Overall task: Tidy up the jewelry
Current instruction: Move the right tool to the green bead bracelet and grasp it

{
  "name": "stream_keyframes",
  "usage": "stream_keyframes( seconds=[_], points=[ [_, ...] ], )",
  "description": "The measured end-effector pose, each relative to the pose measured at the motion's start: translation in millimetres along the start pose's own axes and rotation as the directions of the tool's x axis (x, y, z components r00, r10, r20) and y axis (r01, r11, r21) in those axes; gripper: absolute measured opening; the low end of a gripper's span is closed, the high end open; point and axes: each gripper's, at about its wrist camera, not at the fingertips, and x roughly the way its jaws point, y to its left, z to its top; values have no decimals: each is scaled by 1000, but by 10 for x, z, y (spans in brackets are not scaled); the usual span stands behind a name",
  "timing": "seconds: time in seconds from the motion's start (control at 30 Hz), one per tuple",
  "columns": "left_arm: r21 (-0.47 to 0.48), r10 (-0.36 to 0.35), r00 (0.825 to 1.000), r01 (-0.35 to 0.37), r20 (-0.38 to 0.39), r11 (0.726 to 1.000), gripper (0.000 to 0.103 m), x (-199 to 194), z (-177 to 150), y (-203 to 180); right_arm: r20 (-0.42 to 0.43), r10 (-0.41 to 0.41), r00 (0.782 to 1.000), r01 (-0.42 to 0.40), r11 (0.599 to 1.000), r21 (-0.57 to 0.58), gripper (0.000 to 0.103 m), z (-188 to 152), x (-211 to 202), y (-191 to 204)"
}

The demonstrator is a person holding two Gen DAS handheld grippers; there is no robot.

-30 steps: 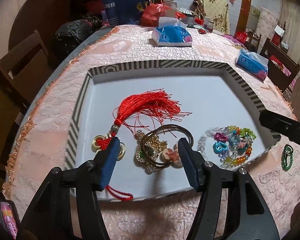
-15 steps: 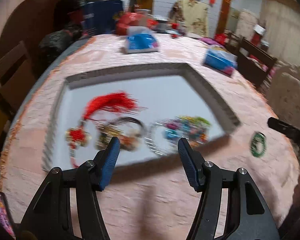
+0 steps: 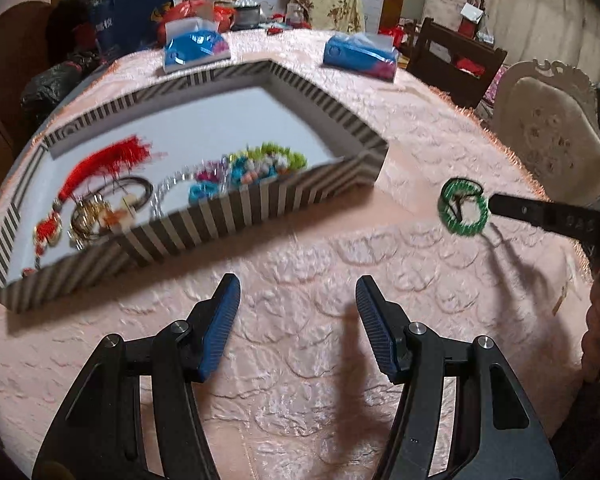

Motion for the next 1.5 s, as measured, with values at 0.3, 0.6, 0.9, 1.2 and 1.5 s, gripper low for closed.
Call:
stream_keyframes(
  seconds=[0.3,0.6,0.9,1.2,1.5],
  points=[
    [11,-7,1000,7,15,1000,68,-3,-49,-29,-28,-62,998,61,998,-28,13,-39,157,29],
    [-44,-25,999,26,34,999,68,-84,-25,119,-79,65,995,-78,982,-171,10,-157,189,336],
    [-37,8,997,-5,71,999,68,-277,-73,275,-329,327,886,-425,857,-293,7,-677,79,963],
    [12,-61,997,60,50,998,68,-436,-397,232,-263,286,922,-328,935,-134,13,-713,-15,671],
    [163,-39,999,42,-20,986,69,-278,-435,-155,-225,278,934,-303,949,-89,13,-663,-17,636]
  ],
)
